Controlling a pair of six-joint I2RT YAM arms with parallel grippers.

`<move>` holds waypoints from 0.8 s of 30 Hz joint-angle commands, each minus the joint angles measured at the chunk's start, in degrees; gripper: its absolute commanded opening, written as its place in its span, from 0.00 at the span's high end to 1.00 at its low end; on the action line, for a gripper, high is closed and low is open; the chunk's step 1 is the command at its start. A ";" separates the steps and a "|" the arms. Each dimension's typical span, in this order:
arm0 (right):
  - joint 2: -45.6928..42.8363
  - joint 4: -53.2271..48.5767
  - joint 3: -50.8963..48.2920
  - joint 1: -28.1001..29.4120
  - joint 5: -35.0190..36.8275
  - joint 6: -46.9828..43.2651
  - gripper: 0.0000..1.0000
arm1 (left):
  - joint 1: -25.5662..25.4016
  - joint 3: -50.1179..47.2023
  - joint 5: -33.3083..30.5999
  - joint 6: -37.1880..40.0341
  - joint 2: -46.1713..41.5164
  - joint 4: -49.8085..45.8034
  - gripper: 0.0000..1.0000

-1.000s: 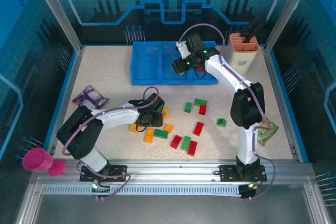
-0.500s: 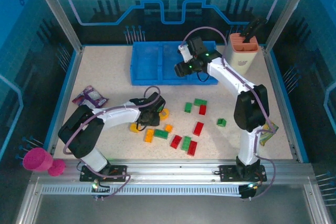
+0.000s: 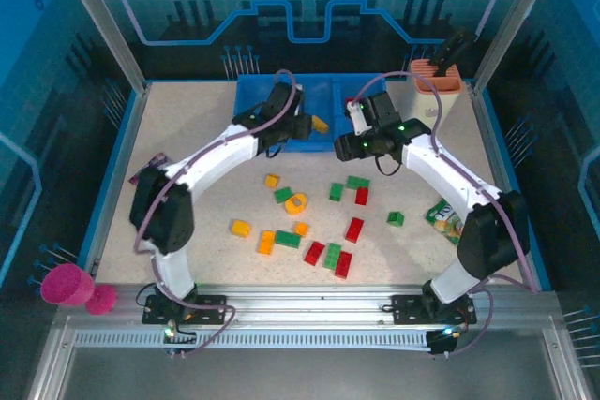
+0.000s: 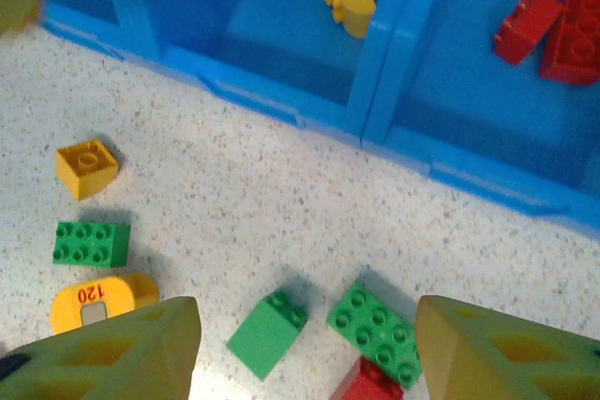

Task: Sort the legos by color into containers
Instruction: Place the lego in the container.

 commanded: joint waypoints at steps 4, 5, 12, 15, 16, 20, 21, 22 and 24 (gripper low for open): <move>-4.74 1.69 -4.68 1.56 -3.25 4.12 0.36 | 1.72 13.08 2.94 3.24 14.76 1.92 0.85; -4.96 1.50 -4.69 2.06 -3.61 4.06 0.36 | 1.77 15.25 3.08 3.51 16.95 1.57 0.86; -5.07 -0.22 -3.46 8.14 -2.12 2.43 0.36 | 1.86 34.73 3.06 4.39 33.12 -3.60 0.86; -4.72 0.05 -3.48 10.61 -0.91 1.59 0.36 | 1.86 43.49 3.34 4.65 38.79 -6.96 0.86; -4.55 0.41 -3.58 11.40 -0.82 1.05 0.36 | 1.85 45.91 3.42 4.78 40.36 -7.79 0.86; -3.31 1.94 -4.42 13.29 -0.17 -0.40 0.35 | 1.94 50.81 3.71 4.66 43.77 -8.76 0.81; -2.66 1.85 -4.27 13.62 -0.26 -0.60 0.35 | 1.94 50.91 3.75 4.53 43.84 -8.70 0.79; -2.06 1.76 -4.17 13.97 -0.25 -0.93 0.35 | 1.95 50.90 3.81 4.52 43.73 -8.66 0.77; -1.20 1.85 -4.07 14.44 -0.08 -1.60 0.35 | 1.98 50.42 3.86 4.75 42.92 -8.72 0.69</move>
